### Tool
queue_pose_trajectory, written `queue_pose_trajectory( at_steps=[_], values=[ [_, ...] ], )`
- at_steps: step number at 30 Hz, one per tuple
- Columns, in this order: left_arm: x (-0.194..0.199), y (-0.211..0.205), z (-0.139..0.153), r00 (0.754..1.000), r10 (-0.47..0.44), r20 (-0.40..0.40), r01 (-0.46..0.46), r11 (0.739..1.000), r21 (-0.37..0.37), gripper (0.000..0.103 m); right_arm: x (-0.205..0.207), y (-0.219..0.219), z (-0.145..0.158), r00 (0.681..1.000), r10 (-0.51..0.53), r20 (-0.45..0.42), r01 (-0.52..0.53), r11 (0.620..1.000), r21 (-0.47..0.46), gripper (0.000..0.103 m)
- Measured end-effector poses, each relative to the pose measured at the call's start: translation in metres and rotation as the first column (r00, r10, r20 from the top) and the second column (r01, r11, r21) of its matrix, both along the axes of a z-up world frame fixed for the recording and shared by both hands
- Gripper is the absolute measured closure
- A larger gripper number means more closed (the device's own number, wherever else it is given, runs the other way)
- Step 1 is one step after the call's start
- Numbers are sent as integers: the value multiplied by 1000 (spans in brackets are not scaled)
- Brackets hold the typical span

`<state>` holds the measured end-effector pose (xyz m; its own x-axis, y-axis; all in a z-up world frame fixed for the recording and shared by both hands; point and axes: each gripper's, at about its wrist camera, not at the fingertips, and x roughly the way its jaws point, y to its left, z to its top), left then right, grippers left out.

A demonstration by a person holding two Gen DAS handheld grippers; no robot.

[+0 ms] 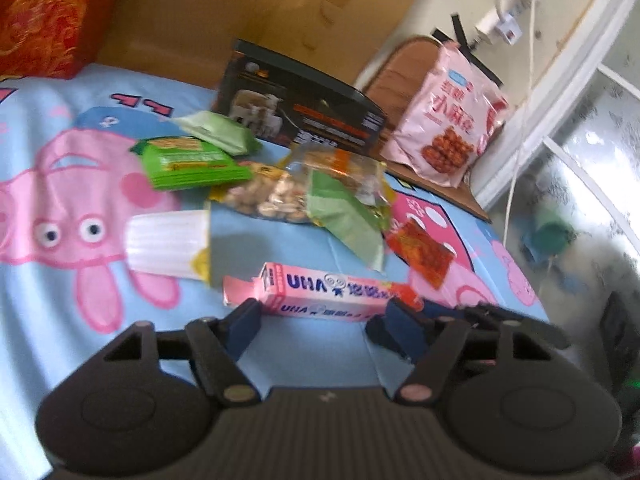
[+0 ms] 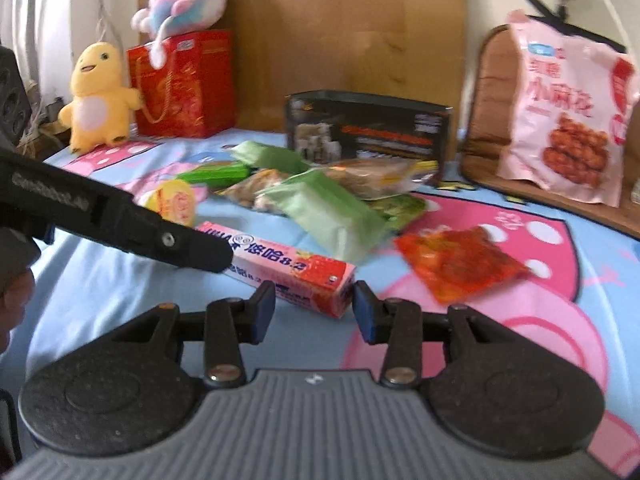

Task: Organize snacks
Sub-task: 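Close the left tool on the pink UHA candy box, then carry the pink box into the black box and open the left tool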

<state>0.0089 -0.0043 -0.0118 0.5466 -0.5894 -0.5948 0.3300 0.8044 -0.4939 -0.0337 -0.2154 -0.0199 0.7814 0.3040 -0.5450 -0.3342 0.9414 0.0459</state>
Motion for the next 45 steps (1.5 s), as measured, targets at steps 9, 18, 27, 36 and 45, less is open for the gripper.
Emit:
queue_pose_trajectory(
  at_steps=[9, 18, 27, 36, 45],
  values=[
    [0, 0, 0, 1000, 3, -1, -3, 1000, -15, 20, 0, 4, -3, 1000, 6, -1, -6, 1000, 9, 46],
    [0, -6, -4, 1000, -9, 5, 9, 1000, -13, 37, -3, 5, -4, 1000, -24, -11, 24, 999, 38, 43],
    [-5, -5, 17, 998, -10, 70, 10, 1000, -1, 48, -2, -1, 1, 993, -117, 2, 117, 990, 74, 60],
    [48, -12, 74, 981, 20, 192, -21, 1000, 3, 48, 29, -3, 49, 977, -118, 175, 103, 990, 93, 60],
    [166, -55, 91, 976, 9, 218, -4, 1000, -25, 61, 135, -13, 80, 961, -135, 241, 101, 984, 150, 79]
  ],
)
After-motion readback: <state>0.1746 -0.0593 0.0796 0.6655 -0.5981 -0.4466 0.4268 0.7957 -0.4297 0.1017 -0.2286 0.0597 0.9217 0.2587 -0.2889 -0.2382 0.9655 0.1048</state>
